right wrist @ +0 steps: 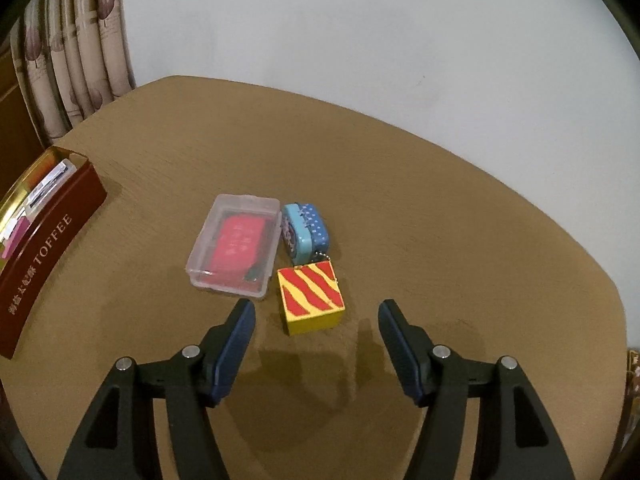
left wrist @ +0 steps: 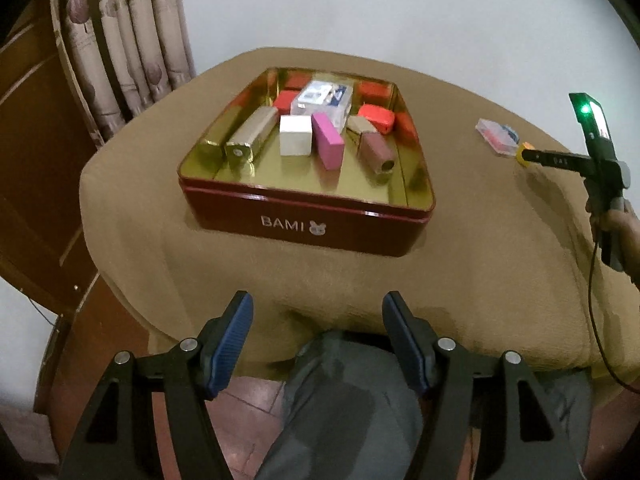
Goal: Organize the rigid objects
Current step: 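Grasp the yellow and red striped cube with the right gripper, then lower the striped cube into the gold tin and open the right gripper, then grasp the clear box with pink contents with the left gripper, then lower the clear box into the gold tin and open the left gripper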
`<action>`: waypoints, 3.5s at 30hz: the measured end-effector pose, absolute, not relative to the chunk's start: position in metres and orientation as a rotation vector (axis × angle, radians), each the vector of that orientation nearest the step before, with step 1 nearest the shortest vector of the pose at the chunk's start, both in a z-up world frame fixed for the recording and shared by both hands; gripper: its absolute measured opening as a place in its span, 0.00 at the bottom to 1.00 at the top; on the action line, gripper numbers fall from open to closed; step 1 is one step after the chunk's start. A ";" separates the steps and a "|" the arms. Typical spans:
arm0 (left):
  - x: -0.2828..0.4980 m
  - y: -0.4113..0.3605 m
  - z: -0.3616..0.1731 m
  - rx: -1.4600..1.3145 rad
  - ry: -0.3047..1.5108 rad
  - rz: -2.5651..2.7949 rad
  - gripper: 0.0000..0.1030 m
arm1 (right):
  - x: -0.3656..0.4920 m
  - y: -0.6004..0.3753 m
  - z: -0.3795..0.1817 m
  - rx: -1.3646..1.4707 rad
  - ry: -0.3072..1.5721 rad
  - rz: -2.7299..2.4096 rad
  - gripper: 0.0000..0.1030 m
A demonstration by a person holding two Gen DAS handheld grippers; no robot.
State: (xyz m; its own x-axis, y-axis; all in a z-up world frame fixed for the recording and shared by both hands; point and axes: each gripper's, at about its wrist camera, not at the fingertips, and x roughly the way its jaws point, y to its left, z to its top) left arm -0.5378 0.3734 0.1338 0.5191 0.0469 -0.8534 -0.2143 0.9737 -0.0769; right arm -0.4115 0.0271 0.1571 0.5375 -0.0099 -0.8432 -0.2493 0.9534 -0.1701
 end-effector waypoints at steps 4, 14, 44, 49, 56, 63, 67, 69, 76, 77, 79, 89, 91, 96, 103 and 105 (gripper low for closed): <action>-0.536 0.374 0.125 -0.180 1.044 0.161 0.61 | -0.400 0.023 0.144 -0.294 1.043 0.146 0.40; -0.550 0.397 0.138 -0.221 1.029 0.269 0.61 | -0.435 0.021 0.185 -0.167 0.978 0.179 0.29; -0.589 0.446 0.158 -0.281 0.970 0.332 0.70 | -0.480 0.400 0.119 -0.261 1.268 0.711 0.29; -0.589 0.449 0.156 -0.288 0.989 0.324 0.70 | -0.480 0.406 0.117 -0.267 1.248 0.700 0.30; -0.587 0.440 0.156 -0.269 0.989 0.338 0.70 | -0.491 0.360 0.164 -0.151 1.070 0.694 0.31; -0.588 0.414 0.161 -0.193 0.971 0.274 0.70 | -0.526 0.192 0.190 -0.207 0.792 0.261 0.36; -0.580 0.385 0.164 -0.156 0.997 0.164 0.70 | -0.526 0.076 0.157 -0.281 0.891 -0.035 0.36; -0.568 0.368 0.168 -0.149 1.011 0.101 0.70 | -0.527 0.026 0.147 -0.309 0.923 -0.161 0.36; -0.489 0.297 0.193 -0.215 1.038 -0.172 0.75 | -0.526 -0.087 0.145 -0.151 0.931 -0.340 0.36; -0.472 0.288 0.196 -0.224 1.043 -0.193 0.75 | -0.526 -0.096 0.145 -0.090 0.932 -0.331 0.36; -0.438 0.266 0.200 -0.233 1.029 -0.223 0.75 | -0.528 -0.104 0.146 -0.042 0.926 -0.322 0.36; -0.285 0.176 0.176 -0.146 1.076 -0.240 0.75 | -0.538 -0.137 0.152 0.095 0.890 -0.243 0.50; -0.265 0.170 0.164 -0.151 1.117 -0.224 0.75 | -0.538 -0.137 0.148 0.126 0.873 -0.227 0.50; -0.232 0.164 0.140 -0.140 1.171 -0.200 0.75 | -0.545 -0.128 0.160 0.147 0.845 -0.199 0.50; -0.207 0.170 0.115 -0.149 1.226 -0.157 0.74 | -0.550 -0.134 0.166 0.171 0.819 -0.185 0.50; -0.205 0.172 0.111 -0.160 1.237 -0.154 0.70 | -0.555 -0.139 0.170 0.179 0.813 -0.185 0.50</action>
State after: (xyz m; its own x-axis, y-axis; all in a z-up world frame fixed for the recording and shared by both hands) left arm -0.2054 0.1721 0.1112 0.3200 -0.2033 -0.9253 0.0304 0.9784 -0.2045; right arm -0.5552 -0.1386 0.1703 0.6731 -0.0951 -0.7334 0.2321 0.9687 0.0874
